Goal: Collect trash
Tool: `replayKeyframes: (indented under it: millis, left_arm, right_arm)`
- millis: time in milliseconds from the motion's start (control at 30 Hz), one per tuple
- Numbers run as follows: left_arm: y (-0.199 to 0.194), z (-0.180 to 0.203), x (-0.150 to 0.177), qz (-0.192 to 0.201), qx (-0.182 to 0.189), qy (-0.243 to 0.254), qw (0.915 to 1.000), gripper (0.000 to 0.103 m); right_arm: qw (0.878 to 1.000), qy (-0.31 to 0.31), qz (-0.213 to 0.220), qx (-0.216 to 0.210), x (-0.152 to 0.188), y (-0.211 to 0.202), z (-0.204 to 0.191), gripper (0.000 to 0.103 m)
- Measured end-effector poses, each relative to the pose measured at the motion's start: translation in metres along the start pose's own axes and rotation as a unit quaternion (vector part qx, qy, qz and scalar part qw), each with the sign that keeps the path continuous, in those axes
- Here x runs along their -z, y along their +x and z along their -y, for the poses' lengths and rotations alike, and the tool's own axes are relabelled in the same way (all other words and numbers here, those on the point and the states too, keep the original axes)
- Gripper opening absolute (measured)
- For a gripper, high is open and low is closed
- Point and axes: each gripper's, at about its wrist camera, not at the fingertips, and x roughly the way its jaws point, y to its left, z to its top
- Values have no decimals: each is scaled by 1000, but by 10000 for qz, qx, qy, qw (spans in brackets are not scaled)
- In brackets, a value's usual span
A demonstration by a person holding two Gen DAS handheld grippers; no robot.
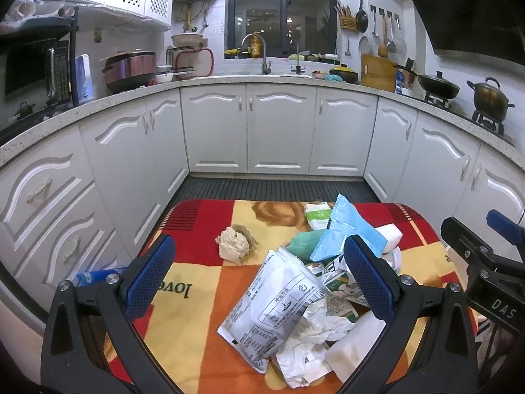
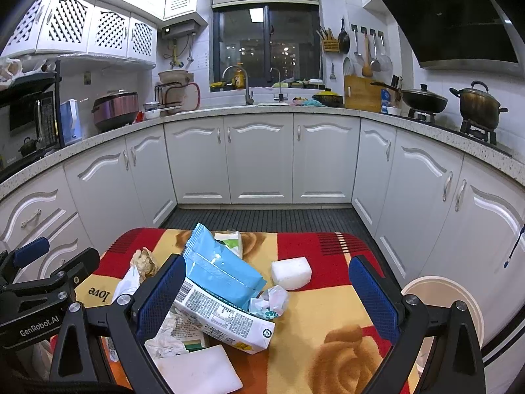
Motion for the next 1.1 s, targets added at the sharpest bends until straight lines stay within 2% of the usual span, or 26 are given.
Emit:
replayKeyframes:
  millis: [533,1100]
  left_arm:
    - [4,2,4,-72,120,7,9999,102]
    - [3,-1,6,-37,145,2,9999,102]
  right_arm:
    - [10000,-71,-1,-13,1,2,-2,99]
    - [9998,167,-61,-107,7,7,8,99]
